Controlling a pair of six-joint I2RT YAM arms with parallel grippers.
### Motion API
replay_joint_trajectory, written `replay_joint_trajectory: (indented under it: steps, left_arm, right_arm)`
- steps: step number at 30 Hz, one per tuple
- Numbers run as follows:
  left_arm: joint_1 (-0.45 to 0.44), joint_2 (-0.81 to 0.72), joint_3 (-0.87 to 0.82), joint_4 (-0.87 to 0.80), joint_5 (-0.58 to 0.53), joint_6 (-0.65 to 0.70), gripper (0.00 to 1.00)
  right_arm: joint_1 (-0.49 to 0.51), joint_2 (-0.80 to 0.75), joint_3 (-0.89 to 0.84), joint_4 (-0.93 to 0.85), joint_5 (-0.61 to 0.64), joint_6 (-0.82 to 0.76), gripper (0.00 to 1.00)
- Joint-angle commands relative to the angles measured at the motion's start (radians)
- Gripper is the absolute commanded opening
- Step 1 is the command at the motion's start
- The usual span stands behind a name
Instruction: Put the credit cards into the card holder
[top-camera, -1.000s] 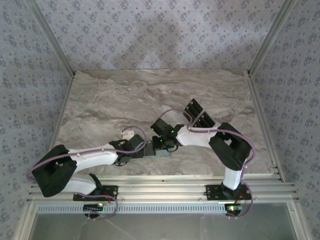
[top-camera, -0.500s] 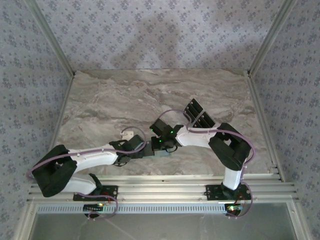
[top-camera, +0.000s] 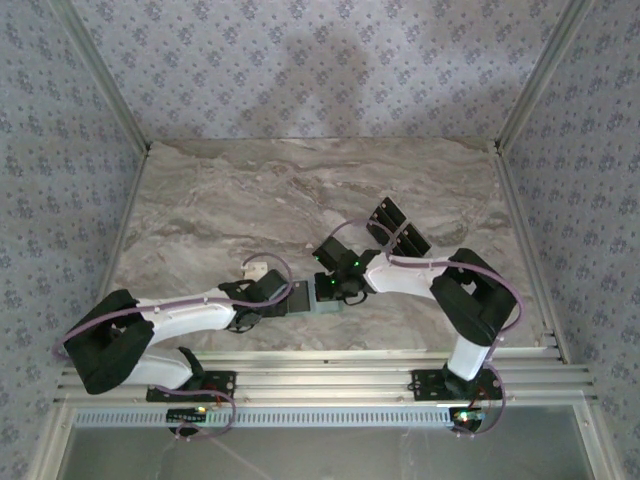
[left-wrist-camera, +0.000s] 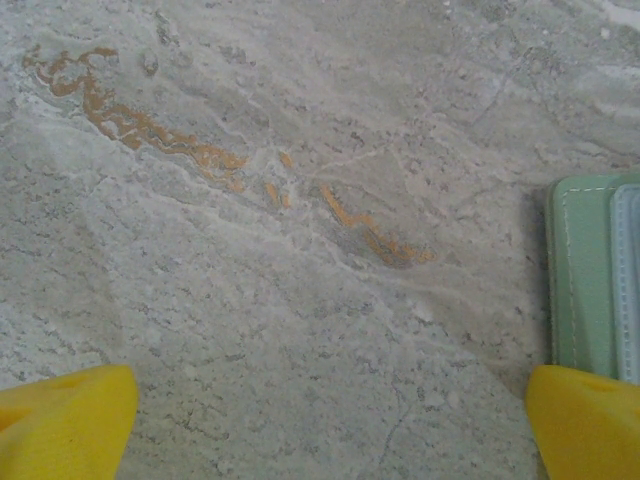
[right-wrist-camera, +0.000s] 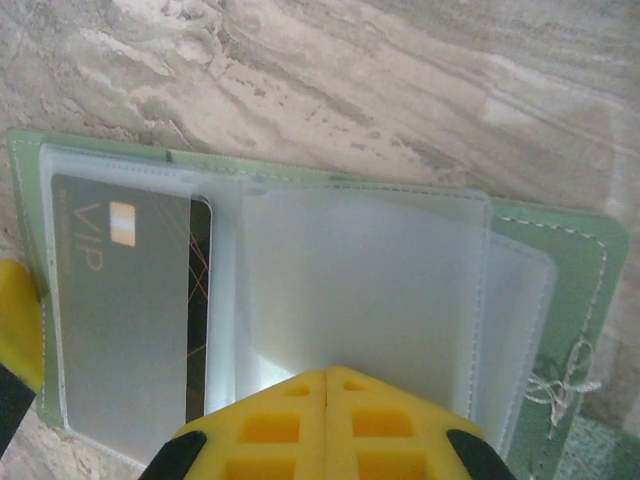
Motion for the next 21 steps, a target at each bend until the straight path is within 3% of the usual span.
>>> replay_joint_trajectory:
  steps: [1, 21]
  left_arm:
    - [0.002, -0.005, -0.001, -0.021, -0.001, -0.011, 1.0]
    - [0.002, 0.003, -0.013, -0.006, 0.001, -0.008, 1.0]
  right_arm:
    - [0.008, -0.041, 0.032, -0.046, 0.017, -0.027, 0.03]
    - [0.056, 0.077, 0.093, -0.01, 0.001, -0.004, 0.02]
